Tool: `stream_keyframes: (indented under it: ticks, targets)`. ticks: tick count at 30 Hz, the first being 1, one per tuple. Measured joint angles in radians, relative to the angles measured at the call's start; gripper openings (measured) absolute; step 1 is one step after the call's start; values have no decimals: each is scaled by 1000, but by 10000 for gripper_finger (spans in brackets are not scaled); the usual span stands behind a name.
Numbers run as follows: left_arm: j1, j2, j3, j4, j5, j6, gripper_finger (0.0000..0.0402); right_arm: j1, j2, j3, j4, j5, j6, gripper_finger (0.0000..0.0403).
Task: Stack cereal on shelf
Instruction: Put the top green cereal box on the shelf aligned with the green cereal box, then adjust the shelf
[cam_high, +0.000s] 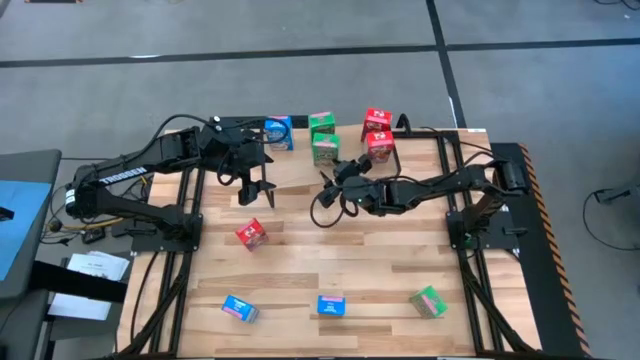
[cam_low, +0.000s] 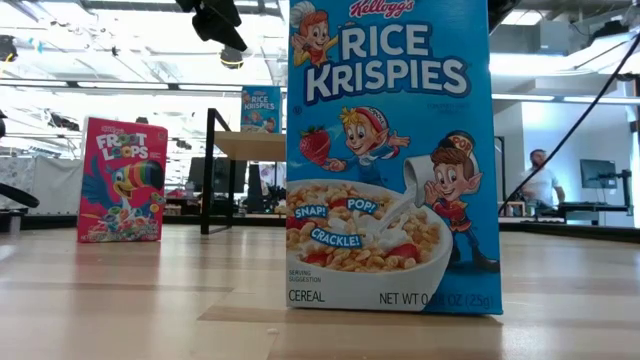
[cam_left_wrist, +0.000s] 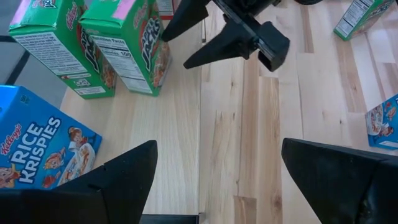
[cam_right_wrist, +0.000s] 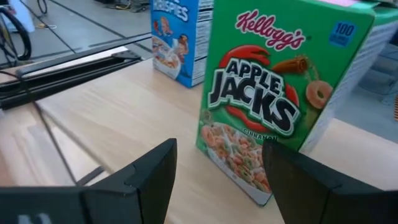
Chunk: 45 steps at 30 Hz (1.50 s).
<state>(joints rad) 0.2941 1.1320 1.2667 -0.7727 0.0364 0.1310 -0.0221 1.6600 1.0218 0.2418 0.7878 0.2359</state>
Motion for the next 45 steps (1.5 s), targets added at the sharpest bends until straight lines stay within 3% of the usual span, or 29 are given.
stream_keyframes:
  ticks: [13, 21, 27, 38, 45]
  targets:
    - [0, 0, 0, 0, 0, 0, 332, -20, 0, 0, 7, -3, 2, 260]
    - [0, 0, 0, -17, 0, -16, 332, 38, 0, 50, -50, -1, -43, 260]
    - [-23, -2, -41, -29, 0, -64, 332, 86, 0, 162, -292, 82, -63, 260]
    - [-122, -8, -167, 33, -71, -169, 332, 57, -14, 432, -828, 87, -135, 260]
    - [-168, -4, -278, 188, -71, -174, 332, -5, -113, 503, -927, 105, -162, 260]
